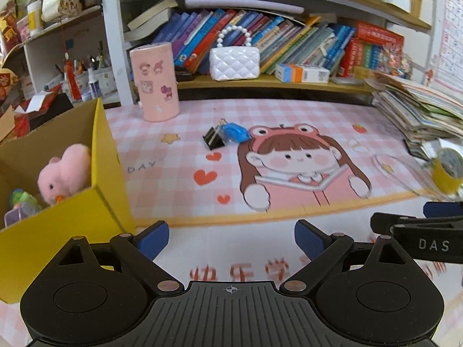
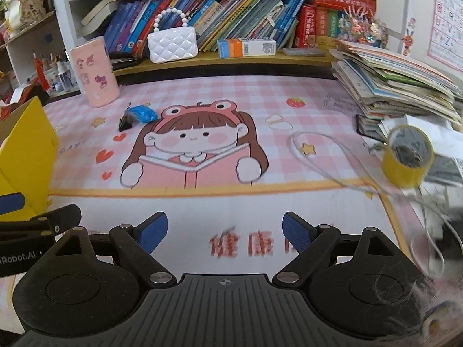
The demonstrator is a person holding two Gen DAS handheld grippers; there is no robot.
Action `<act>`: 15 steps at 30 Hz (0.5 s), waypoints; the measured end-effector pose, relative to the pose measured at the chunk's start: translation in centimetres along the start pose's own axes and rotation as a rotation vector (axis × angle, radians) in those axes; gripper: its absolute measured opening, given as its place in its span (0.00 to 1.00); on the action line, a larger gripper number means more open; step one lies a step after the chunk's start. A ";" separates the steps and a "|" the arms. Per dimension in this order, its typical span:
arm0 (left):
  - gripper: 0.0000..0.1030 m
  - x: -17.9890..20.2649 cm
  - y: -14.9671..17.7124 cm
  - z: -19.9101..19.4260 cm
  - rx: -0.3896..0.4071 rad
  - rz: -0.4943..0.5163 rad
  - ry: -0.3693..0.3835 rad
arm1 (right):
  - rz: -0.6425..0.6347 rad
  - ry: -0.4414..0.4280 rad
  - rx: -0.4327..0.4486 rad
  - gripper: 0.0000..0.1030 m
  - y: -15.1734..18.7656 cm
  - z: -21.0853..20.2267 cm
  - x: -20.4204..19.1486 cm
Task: Organize objects
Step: 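Move both open tools back toward the binder clip and blue eraser, then grasp the blue eraser with the right tool while the left tool grasps the black binder clip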
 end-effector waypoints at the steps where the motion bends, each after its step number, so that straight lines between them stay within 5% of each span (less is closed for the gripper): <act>1: 0.93 0.0 -0.4 0.5 0.001 -0.007 -0.012 | -0.010 -0.006 0.002 0.83 -0.5 0.5 0.2; 11: 0.93 -0.3 -4.3 5.4 -0.012 -0.066 -0.114 | -0.141 -0.146 0.061 0.79 -5.9 6.4 0.0; 15: 0.93 -0.5 -5.3 6.9 -0.020 -0.084 -0.149 | -0.188 -0.231 0.080 0.70 -7.9 8.7 -1.0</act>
Point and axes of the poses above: each gripper's, at about its wrist camera, not at the fingertips, and z roughly the way its jaws point, x to its right, y to its underside, the point moved 7 cm from there along z, roughly the way its jaws point, and after that the axes turned 3 degrees about -y, right-handed, at the moved point
